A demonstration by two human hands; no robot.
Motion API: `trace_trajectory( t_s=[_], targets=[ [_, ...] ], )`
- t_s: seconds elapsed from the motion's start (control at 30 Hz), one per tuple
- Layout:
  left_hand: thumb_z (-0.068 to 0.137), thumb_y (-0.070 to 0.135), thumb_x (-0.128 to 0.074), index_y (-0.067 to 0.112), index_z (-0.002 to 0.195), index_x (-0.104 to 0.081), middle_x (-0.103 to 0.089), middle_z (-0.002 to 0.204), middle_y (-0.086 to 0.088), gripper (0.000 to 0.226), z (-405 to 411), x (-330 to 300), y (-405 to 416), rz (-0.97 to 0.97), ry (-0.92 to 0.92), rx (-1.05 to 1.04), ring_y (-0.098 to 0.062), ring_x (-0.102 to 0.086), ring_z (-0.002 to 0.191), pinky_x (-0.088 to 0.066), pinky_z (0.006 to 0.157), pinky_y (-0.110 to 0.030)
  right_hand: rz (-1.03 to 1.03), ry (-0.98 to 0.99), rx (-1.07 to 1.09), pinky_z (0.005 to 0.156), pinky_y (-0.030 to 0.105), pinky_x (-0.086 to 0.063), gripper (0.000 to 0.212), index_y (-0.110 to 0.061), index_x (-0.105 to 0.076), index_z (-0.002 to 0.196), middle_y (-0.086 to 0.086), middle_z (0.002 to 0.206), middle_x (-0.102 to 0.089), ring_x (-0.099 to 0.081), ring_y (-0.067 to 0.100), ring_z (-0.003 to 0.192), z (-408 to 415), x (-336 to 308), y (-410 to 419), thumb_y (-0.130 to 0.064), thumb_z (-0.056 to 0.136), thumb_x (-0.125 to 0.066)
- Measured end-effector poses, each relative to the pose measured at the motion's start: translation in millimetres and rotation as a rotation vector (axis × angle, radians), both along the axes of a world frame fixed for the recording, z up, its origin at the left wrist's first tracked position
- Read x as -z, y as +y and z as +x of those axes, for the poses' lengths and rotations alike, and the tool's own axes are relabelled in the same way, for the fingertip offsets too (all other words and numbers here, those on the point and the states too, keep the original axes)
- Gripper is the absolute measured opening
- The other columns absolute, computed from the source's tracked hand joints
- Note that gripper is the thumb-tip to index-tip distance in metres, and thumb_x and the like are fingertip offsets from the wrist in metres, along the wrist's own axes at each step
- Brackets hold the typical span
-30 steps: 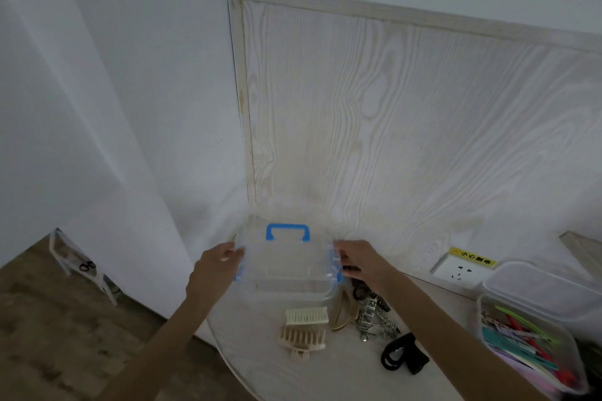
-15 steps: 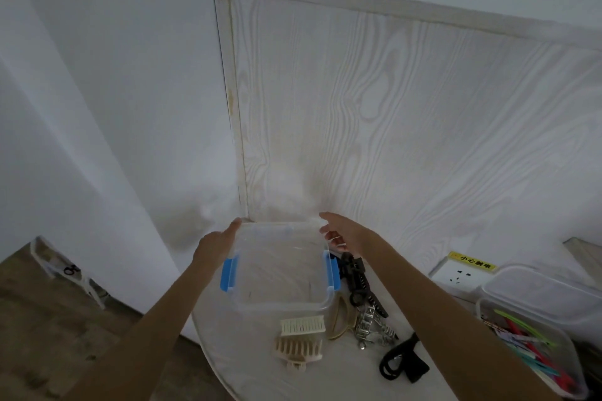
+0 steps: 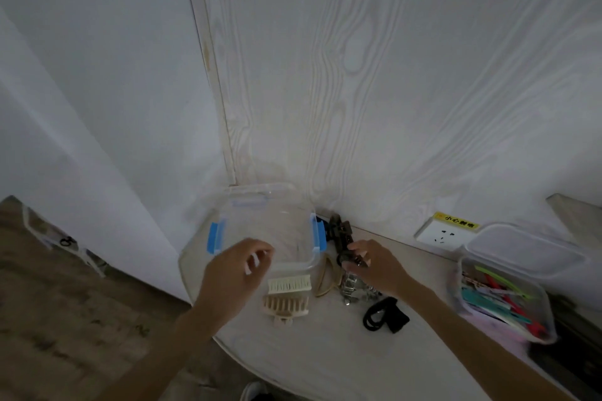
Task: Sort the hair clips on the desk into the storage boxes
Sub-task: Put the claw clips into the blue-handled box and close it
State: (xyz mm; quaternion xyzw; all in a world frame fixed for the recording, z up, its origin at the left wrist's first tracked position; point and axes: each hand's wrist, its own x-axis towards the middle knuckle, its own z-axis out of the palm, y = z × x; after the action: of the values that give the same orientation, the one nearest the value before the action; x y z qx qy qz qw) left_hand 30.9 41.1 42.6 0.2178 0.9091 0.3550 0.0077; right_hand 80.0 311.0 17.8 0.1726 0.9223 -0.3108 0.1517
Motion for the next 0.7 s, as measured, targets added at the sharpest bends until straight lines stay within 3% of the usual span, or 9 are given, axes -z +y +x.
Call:
trace_trajectory(
  t_s=[0.1,0.2,0.27,0.37,0.4,0.47,0.53,0.63,0.7],
  targets=[
    [0.092,0.044,-0.041,0.033,0.115,-0.059,-0.062,0.108,0.017,0.031,24.9,23.7,16.2,-0.192,-0.05,0.224,0.006,-0.057,0.095,-0.042,0.08,-0.008,0.126,-0.015,-0.138,0.092,0.024,-0.038,0.039,-0.021,-0.049,0.127,-0.001,0.125,-0.051,-0.048,0.015,0.115,26.2,12.9,2.5,-0.032,0.09,-0.055],
    [0.095,0.026,-0.046,0.022,0.134,-0.047,-0.055,0.129,0.002,0.039,37.7,44.8,33.7,-0.368,-0.062,0.206,-0.011,-0.053,0.117,-0.042,0.096,-0.022,0.205,0.0,-0.096,0.084,0.023,-0.038,0.033,-0.019,-0.052,0.121,0.0,0.123,-0.056,-0.052,0.015,0.111,42.0,19.7,9.8,-0.034,0.092,-0.051],
    [0.085,0.031,-0.062,0.015,0.125,-0.055,-0.062,0.12,-0.003,0.043,38.3,50.0,41.8,-0.586,-0.022,0.213,-0.016,-0.059,0.108,-0.049,0.089,-0.028,0.204,0.011,-0.053,0.075,0.021,-0.036,0.031,-0.02,-0.058,0.114,-0.002,0.116,-0.061,-0.055,0.014,0.104,44.4,16.8,13.5,-0.039,0.09,-0.054],
    [0.028,0.043,-0.092,0.014,0.087,-0.07,-0.069,0.078,-0.001,0.069,33.4,48.3,55.4,-0.776,0.07,0.238,-0.015,-0.064,0.067,-0.052,0.056,-0.026,0.21,0.068,-0.064,0.072,0.021,-0.034,0.024,-0.023,-0.063,0.108,-0.005,0.112,-0.063,-0.057,0.013,0.098,49.6,1.6,21.6,-0.035,0.089,-0.055],
    [0.034,0.041,-0.092,0.013,0.092,-0.067,-0.067,0.083,-0.002,0.069,33.7,48.4,59.3,-0.84,0.053,0.252,-0.016,-0.064,0.072,-0.051,0.06,-0.027,0.212,0.101,-0.066,0.073,0.021,-0.035,0.023,-0.023,-0.064,0.107,-0.005,0.112,-0.063,-0.057,0.013,0.097,51.0,-4.2,24.2,-0.034,0.089,-0.055],
    [0.069,0.031,-0.078,0.008,0.115,-0.053,-0.061,0.108,-0.007,0.056,37.4,43.6,68.1,-0.905,0.052,0.267,-0.021,-0.059,0.097,-0.047,0.078,-0.031,0.207,0.151,-0.036,0.078,0.021,-0.04,0.022,-0.026,-0.063,0.107,-0.008,0.111,-0.063,-0.058,0.011,0.094,51.7,-17.1,32.2,-0.036,0.089,-0.054],
    [0.083,0.025,-0.065,0.007,0.119,-0.047,-0.057,0.116,-0.009,0.043,35.5,48.2,73.5,-0.936,0.101,0.251,-0.023,-0.054,0.106,-0.043,0.084,-0.032,0.203,0.203,-0.028,0.086,0.026,-0.048,0.02,-0.03,-0.061,0.105,-0.011,0.107,-0.065,-0.061,0.009,0.092,50.4,-28.1,39.2,-0.04,0.088,-0.054],
    [0.081,0.022,-0.067,0.008,0.113,-0.051,-0.057,0.113,-0.008,0.038,33.9,45.5,77.0,-0.926,0.105,0.25,-0.023,-0.054,0.105,-0.043,0.082,-0.032,0.083,0.336,-0.02,0.083,0.032,-0.053,0.017,-0.026,-0.056,0.105,-0.014,0.095,-0.064,-0.064,0.007,0.086,49.8,-49.8,42.8,-0.032,0.088,-0.058],
    [0.058,0.026,-0.085,0.011,0.092,-0.064,-0.064,0.089,-0.005,0.044,34.2,43.0,75.7,-0.856,0.171,0.269,-0.019,-0.062,0.082,-0.048,0.066,-0.03,0.006,0.417,-0.006,0.082,0.029,-0.053,0.021,-0.029,-0.055,0.108,-0.017,0.093,-0.063,-0.064,0.005,0.087,47.9,-65.1,42.2,-0.028,0.088,-0.06]
  ],
)
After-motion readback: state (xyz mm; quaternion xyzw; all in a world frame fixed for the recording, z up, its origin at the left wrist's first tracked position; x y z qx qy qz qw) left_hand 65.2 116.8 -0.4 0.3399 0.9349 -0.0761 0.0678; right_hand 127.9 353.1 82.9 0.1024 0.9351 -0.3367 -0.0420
